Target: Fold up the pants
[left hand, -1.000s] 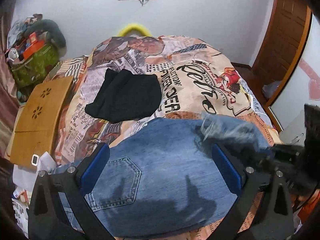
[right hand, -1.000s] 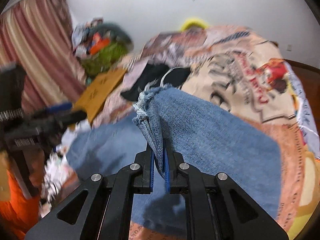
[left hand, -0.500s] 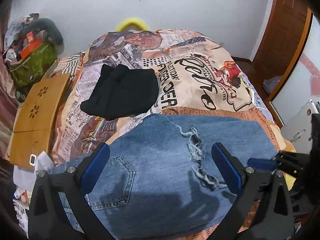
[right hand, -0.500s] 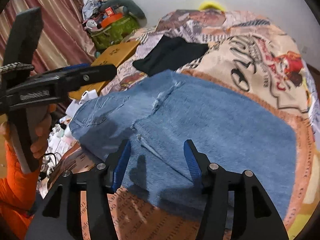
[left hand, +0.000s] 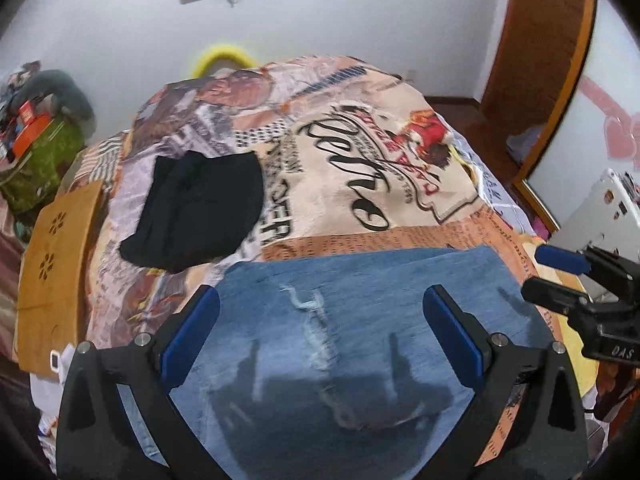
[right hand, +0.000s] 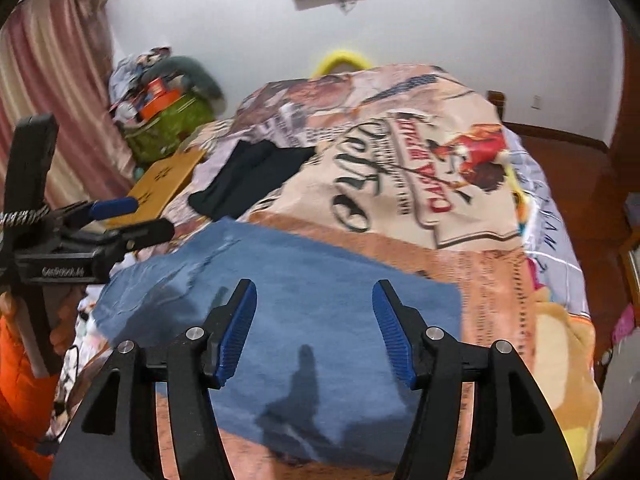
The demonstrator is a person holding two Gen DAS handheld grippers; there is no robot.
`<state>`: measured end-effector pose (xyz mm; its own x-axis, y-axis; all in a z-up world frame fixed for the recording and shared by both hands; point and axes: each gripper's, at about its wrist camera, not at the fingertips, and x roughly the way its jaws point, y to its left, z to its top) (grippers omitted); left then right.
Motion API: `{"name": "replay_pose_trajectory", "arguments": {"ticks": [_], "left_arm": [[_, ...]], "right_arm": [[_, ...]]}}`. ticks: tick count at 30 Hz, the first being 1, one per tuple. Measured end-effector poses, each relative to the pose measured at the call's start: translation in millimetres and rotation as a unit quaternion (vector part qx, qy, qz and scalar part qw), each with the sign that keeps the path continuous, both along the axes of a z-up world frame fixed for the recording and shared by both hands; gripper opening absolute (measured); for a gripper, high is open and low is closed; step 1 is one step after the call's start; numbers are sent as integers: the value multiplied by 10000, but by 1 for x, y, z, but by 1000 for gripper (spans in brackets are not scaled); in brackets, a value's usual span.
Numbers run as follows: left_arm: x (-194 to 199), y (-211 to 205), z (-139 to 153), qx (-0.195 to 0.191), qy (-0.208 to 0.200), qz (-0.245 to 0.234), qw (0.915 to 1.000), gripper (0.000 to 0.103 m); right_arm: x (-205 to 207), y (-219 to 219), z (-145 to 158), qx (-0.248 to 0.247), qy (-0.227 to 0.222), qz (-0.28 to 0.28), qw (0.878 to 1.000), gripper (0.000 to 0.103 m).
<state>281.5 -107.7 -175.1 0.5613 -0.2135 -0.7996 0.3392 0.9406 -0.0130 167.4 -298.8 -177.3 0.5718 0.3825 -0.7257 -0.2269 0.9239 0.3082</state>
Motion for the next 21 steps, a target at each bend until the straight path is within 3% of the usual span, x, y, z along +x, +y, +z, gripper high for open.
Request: {"name": "replay_pose_trajectory", "arguments": {"ticks": [7, 13, 21], "left_arm": [[19, -38, -41, 504, 420, -246, 9975, 103], [27, -47, -82, 1007, 787, -293, 9914, 103], [12, -35, -84, 1048, 676, -322, 9917, 103]], "right_arm": [[15, -12, -37, -30, 454, -54, 9990, 57], [19, -9, -78, -140, 990, 123, 9949, 57], [-1, -14, -80, -126, 912, 144, 9956, 63]]}}
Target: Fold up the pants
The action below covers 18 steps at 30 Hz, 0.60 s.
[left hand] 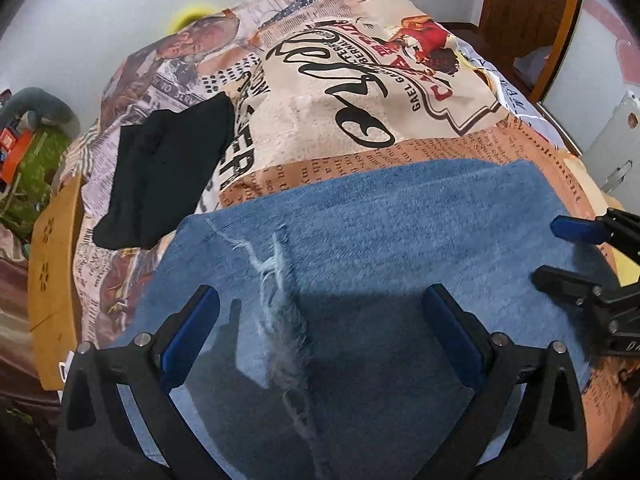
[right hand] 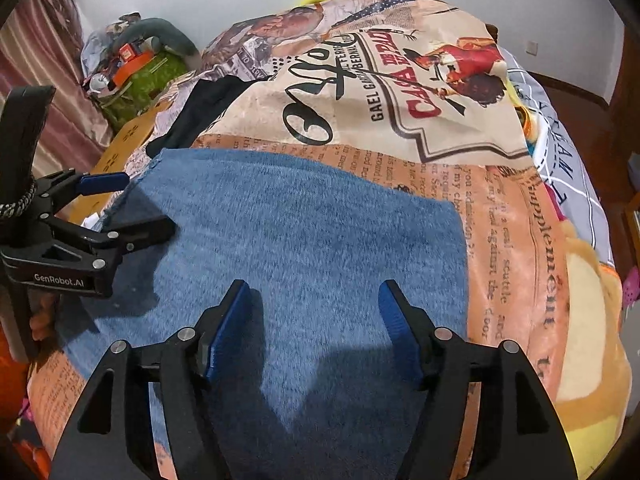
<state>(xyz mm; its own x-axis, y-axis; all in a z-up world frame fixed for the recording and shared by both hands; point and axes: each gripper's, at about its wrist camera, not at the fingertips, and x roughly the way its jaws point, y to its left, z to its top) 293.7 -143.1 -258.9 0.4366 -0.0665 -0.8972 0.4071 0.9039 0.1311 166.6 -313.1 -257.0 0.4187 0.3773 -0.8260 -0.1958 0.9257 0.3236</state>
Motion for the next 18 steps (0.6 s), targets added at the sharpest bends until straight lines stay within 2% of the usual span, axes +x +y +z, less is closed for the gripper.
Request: {"name": "replay_pose_trajectory", "arguments": {"ticks": [10, 18], "left_arm": [[-32, 18, 5, 152, -245, -51, 9996, 103], [-49, 40, 12, -22, -185, 239, 9995, 103]], "right_arm": [[-29, -8, 3, -47, 3, -147, 9999, 65], [-42, -11, 10, -64, 69, -346, 9994, 68]]}}
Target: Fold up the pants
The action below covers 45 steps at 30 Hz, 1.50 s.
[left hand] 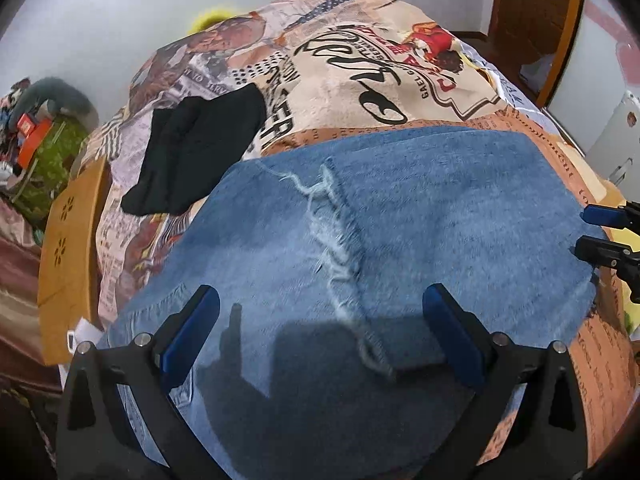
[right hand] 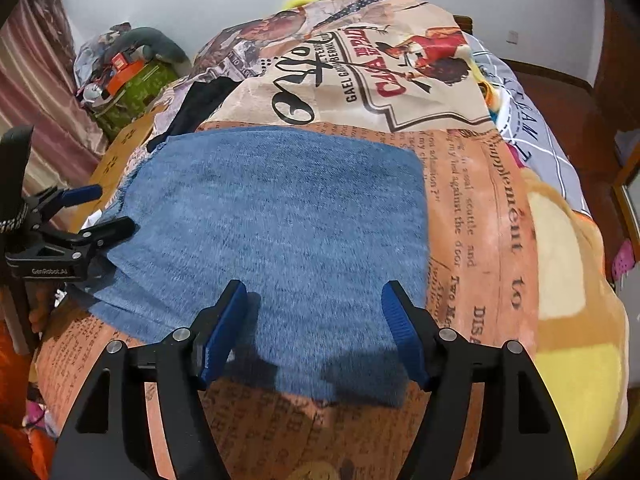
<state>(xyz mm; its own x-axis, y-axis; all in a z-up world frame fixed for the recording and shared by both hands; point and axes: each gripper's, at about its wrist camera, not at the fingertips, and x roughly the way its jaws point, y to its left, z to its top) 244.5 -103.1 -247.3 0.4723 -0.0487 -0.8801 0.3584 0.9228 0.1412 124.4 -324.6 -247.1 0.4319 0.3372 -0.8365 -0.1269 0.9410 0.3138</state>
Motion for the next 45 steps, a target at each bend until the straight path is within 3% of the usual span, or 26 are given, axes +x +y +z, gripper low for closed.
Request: {"name": "replay_pose_trajectory", "arguments": {"ticks": [7, 12, 16, 22, 27, 33, 36, 39, 45], "left_arm": [[-7, 28, 19, -138, -147, 305, 9993, 103], [-12, 64, 40, -338, -393, 679, 9963, 103], [-20, 103, 59, -590, -661, 1137, 9896, 103], [-34, 171, 72, -739, -968, 1969, 9728, 103], [-46, 228, 53, -1046, -630, 2634, 9569, 103], [-63, 278, 5, -1643, 234, 3129, 9352, 103], [-72, 296, -22, -2003, 666, 3343, 9185, 103], [-83, 315, -49, -2647, 1050, 3579, 8893, 103], [-93, 328, -88, -3725, 1645, 3741, 8332, 103]], "right_arm": [[-1, 7, 17, -382, -86, 66, 9992, 72], [4, 21, 42, -449, -487, 199, 9976, 72], [12, 39, 59, -334, -807, 334, 9956, 75], [27, 80, 69, -97, -1069, 647, 9921, 75], [36, 116, 65, -81, -1053, 1031, 9890, 75], [46, 148, 44, -266, -744, 1398, 9870, 75], [48, 159, 31, -368, -488, 1551, 9860, 75], [48, 166, 18, -390, -251, 1701, 9843, 76], [45, 171, 18, -519, -251, 1811, 9818, 82]]}}
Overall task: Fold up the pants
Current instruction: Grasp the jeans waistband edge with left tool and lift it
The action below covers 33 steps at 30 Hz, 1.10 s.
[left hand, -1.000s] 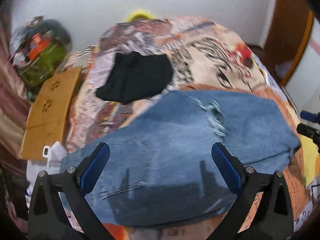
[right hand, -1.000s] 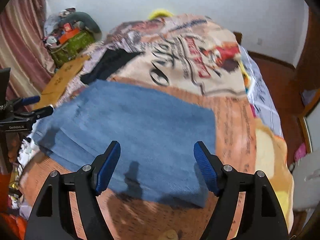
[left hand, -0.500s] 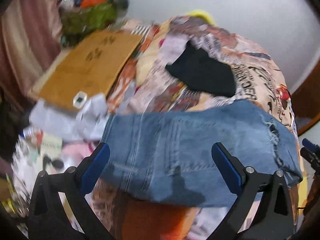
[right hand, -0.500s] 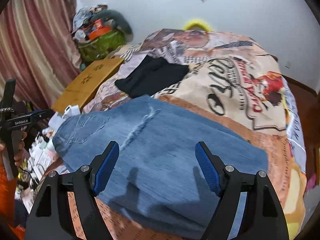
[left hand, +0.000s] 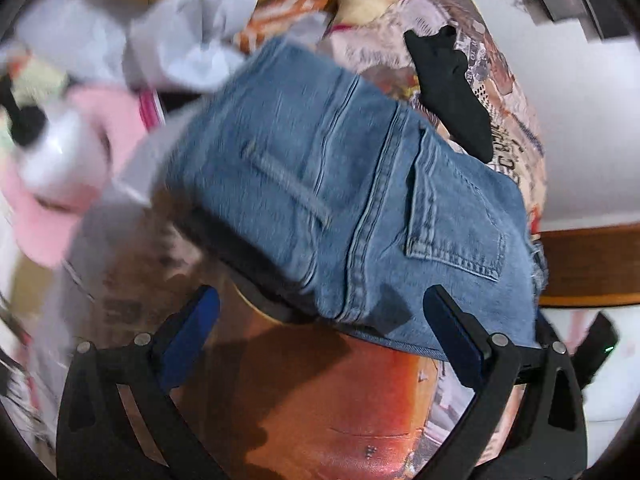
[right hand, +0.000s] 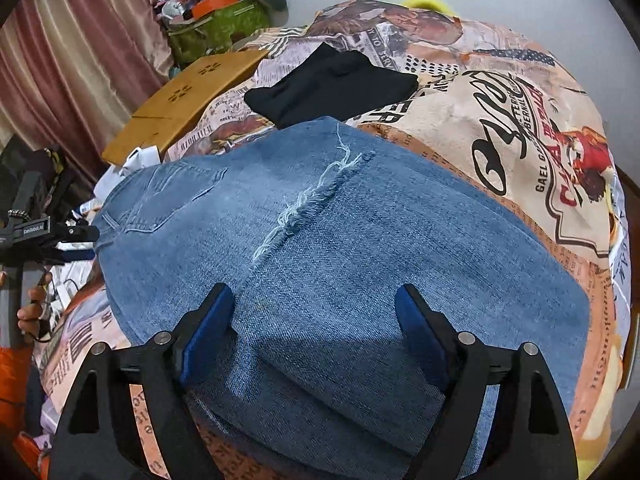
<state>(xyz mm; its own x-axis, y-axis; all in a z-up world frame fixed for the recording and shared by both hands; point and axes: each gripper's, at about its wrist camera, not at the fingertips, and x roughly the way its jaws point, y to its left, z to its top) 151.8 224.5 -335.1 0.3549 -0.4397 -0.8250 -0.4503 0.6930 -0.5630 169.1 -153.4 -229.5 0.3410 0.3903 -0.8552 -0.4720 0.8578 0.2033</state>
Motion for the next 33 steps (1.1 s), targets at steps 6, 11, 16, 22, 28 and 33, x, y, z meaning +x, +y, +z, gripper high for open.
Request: {"name": "replay_pose_trajectory", "arguments": {"ticks": [6, 11, 16, 22, 28, 33], "left_arm": [[9, 5, -22, -498, -72, 180, 9986, 103], [34, 12, -41, -574, -34, 227, 9981, 103], [42, 14, -23, 77, -201, 250, 9995, 79], [45, 5, 16, 1524, -445, 367, 9866, 37], [48, -12, 57, 2446, -767, 317, 9661, 29], [56, -29, 108, 3294, -1193, 185, 9364, 29]], "right_arm": [[0, 0, 0, -16, 0, 7, 10000, 82], [0, 0, 0, -21, 3, 11, 10000, 83], [1, 0, -1, -12, 2, 2, 10000, 83], [3, 1, -1, -10, 5, -10, 10000, 83], [1, -7, 4, 214, 69, -116, 9997, 82], [-5, -33, 23, 555, -281, -390, 9973, 82]]}}
